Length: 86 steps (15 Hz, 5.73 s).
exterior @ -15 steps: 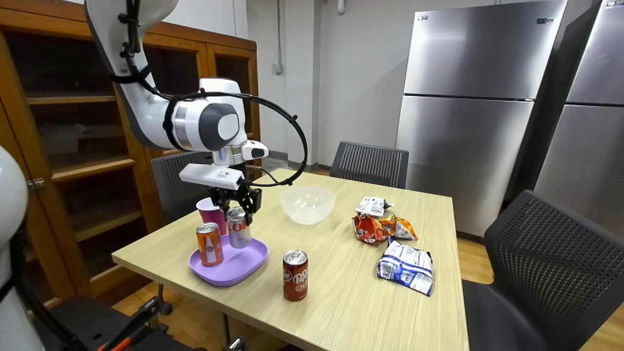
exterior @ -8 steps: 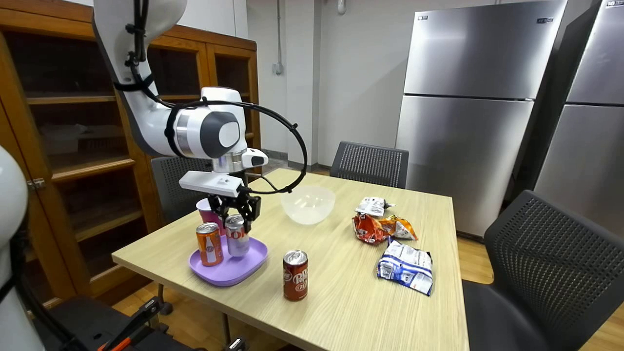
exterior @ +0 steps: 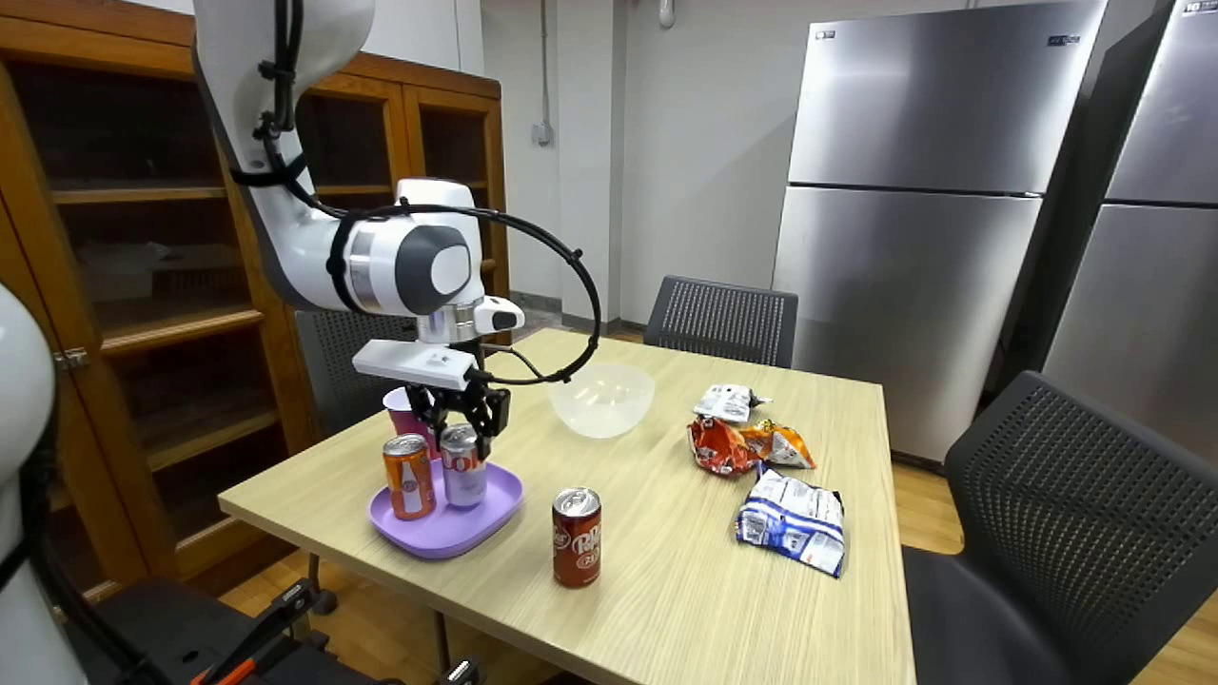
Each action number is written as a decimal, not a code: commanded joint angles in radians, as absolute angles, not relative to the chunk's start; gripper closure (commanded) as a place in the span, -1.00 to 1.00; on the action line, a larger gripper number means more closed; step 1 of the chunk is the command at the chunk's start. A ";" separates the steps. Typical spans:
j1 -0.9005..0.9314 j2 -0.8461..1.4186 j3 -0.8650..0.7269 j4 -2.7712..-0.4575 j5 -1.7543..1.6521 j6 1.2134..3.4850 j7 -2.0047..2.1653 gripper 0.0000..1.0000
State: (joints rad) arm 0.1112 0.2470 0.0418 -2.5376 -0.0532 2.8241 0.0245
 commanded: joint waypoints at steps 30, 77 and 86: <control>-0.054 0.161 -0.081 -2.397 -0.064 2.823 -0.071 -1.00; -0.139 0.383 -0.134 -2.136 -0.027 2.839 -0.057 -1.00; -0.137 0.523 -0.145 -1.958 -0.027 2.820 -0.014 -1.00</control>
State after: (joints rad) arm -0.1331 0.4649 -0.1478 -2.0440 -0.0376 2.8439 -0.0424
